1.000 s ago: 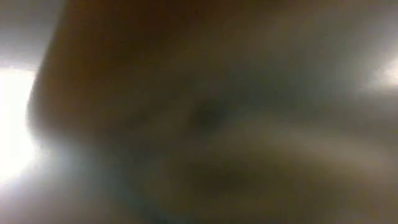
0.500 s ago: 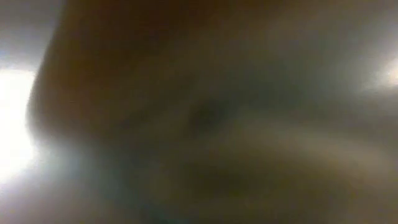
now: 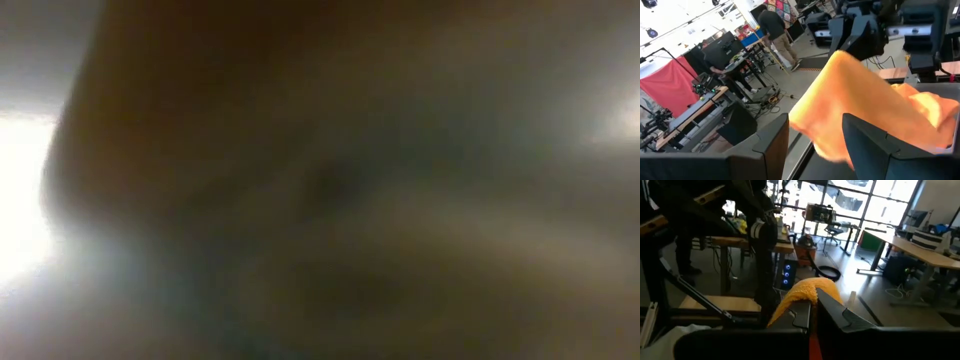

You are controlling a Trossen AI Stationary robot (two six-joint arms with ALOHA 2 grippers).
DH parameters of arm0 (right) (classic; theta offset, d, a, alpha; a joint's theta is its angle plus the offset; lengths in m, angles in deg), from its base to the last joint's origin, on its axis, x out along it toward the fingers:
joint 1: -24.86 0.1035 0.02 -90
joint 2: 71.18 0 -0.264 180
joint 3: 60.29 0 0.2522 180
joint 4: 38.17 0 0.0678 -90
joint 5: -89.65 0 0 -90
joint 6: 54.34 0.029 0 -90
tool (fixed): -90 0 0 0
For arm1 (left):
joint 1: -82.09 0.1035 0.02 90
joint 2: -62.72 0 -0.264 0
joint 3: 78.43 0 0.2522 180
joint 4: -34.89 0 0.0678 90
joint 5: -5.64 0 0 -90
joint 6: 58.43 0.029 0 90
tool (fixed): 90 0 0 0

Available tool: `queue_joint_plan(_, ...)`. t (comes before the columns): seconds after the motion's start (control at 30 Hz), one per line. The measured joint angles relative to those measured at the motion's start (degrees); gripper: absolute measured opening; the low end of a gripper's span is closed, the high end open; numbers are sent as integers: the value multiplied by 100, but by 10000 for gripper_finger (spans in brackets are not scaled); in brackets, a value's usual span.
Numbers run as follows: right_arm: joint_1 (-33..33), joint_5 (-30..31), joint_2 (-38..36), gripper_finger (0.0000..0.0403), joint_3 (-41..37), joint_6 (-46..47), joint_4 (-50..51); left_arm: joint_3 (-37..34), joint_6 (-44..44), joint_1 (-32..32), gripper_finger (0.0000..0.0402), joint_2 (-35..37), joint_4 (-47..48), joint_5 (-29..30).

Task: Sort microfiber towel by color & place in baskets
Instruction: Put the orange microfiber towel into the transparent bin

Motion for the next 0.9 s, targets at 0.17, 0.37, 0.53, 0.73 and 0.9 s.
queue_joint_plan(0.17, 2, 183, -137, 9, 0, 36, 573, 0, 0, 0, 169, 9, 123, -87)
queue_joint_plan(0.37, 0, 286, -365, 9, 0, 479, 1834, 0, 0, 1, 169, 26, 118, -314)
queue_joint_plan(0.53, 2, 290, -535, 9, 0, 1050, 3182, 0, 70, 2, 169, 31, 118, -329)
queue_joint_plan(0.73, 2, 291, -761, 9, 0, 1922, 4870, 0, 191, 4, 169, 32, 116, -327)
queue_joint_plan(0.9, 4, 253, -939, 9, -2, 2590, 5975, 0, 258, 4, 169, 33, 116, -327)
